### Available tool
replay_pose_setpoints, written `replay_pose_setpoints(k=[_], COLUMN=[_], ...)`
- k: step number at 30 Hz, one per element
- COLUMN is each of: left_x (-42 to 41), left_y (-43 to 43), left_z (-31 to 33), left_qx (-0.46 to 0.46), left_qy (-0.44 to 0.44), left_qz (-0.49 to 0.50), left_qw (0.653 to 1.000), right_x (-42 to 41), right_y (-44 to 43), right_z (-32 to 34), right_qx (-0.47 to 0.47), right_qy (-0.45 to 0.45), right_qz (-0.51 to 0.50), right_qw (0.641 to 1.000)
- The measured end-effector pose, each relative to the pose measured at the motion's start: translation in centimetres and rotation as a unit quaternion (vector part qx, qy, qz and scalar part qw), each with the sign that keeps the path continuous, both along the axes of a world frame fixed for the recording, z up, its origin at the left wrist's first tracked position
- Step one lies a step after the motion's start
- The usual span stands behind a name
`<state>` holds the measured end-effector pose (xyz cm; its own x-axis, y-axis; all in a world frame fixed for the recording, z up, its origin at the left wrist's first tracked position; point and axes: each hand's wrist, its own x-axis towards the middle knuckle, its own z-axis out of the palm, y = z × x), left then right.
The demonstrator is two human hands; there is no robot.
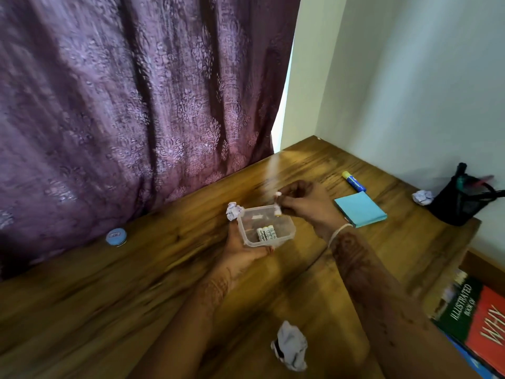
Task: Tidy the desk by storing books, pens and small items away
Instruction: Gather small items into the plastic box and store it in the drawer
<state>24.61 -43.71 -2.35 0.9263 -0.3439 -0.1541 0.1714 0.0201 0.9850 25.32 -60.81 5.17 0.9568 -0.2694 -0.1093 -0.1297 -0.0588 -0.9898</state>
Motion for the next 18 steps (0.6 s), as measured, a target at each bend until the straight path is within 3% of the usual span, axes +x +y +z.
replay_pose_setpoints(k=[4,9,12,18], left_x=[-2.0,-3.8,-5.0,-6.6], left_y=[2.5,6.3,8.5,14.5], left_z=[2.1,2.9,3.4,2.6], left_qx=[0.018,0.045,0.059,0.082], left_qy=[-0.016,-0.039,-0.056,-0.051], left_qz=[0.017,0.054,0.067,0.127], left_qw=[1.000,0.997,0.994,0.987], right_x=[-2.3,-3.9,-4.5,-5.3], right_y=[4.9,10.6,13.9,20.0], right_z=[0.1,0.3,0.3,0.2], right_qx=[-0.173,-0.402,-0.441,-0.428], right_qy=[0.006,-0.009,-0.019,-0.007], right_qz=[0.027,0.062,0.078,0.113], right_qw=[0.985,0.913,0.894,0.897])
